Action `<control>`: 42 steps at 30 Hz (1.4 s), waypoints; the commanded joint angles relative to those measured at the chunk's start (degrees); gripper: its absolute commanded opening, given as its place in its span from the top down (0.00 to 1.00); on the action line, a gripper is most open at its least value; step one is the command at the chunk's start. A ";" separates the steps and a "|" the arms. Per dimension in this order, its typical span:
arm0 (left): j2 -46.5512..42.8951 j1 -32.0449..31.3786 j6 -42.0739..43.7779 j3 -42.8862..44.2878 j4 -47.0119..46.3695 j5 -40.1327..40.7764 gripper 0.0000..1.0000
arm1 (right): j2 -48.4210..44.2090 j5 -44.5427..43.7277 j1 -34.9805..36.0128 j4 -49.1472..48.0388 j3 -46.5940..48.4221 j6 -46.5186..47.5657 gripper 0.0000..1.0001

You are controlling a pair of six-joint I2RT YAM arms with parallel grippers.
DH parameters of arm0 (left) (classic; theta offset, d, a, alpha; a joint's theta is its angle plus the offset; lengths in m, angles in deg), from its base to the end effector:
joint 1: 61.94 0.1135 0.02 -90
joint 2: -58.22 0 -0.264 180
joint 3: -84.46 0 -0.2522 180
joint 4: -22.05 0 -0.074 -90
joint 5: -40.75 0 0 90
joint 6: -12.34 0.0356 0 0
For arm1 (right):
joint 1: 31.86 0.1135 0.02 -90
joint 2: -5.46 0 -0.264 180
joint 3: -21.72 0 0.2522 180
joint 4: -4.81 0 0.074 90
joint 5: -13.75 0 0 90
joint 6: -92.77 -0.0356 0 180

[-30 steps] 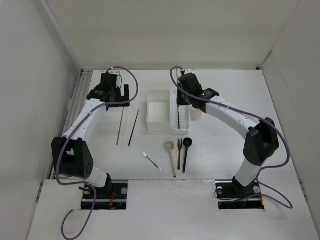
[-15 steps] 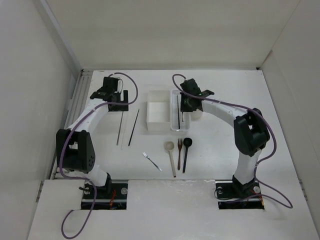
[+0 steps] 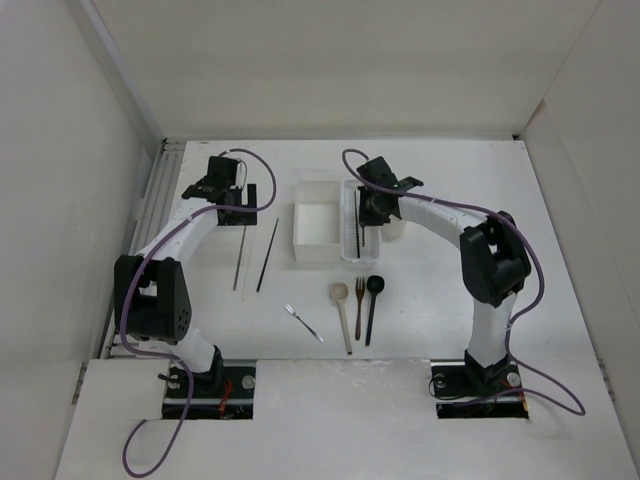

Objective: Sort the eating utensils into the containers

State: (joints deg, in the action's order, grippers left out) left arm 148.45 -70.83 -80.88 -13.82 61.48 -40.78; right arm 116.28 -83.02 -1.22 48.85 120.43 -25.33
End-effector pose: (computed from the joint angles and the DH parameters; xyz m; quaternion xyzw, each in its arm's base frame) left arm 0.3403 -0.0479 0.2591 0.0196 0.9310 0.0308 0.3632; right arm 0.3646 0.2111 0.2165 -0.0040 0.9552 0.0933 0.2810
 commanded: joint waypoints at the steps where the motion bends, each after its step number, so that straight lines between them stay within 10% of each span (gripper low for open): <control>1: -0.15 0.18 0.50 -0.02 -0.45 0.93 0.09 | 0.27 0.26 -0.13 2.94 2.94 -0.56 1.00; 27: 0.38 0.18 1.02 -0.02 -0.45 0.93 0.09 | 3.70 0.79 -0.13 7.86 5.05 -0.03 1.00; 33: 0.38 0.18 1.03 -0.55 -0.45 0.93 0.09 | 3.70 0.79 -0.13 7.86 5.58 0.50 0.74; 36: 0.91 0.18 1.55 -1.16 -0.45 0.32 0.34 | 3.08 0.17 0.39 7.86 5.58 0.50 0.71; 42: 2.58 0.18 2.16 -1.69 0.08 -0.30 0.37 | 1.33 -0.97 0.39 7.33 5.58 0.50 0.59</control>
State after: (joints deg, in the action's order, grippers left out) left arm 150.31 -70.83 -79.81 -14.26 61.19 -40.73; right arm 120.02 -82.40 -1.14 56.31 123.62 -24.89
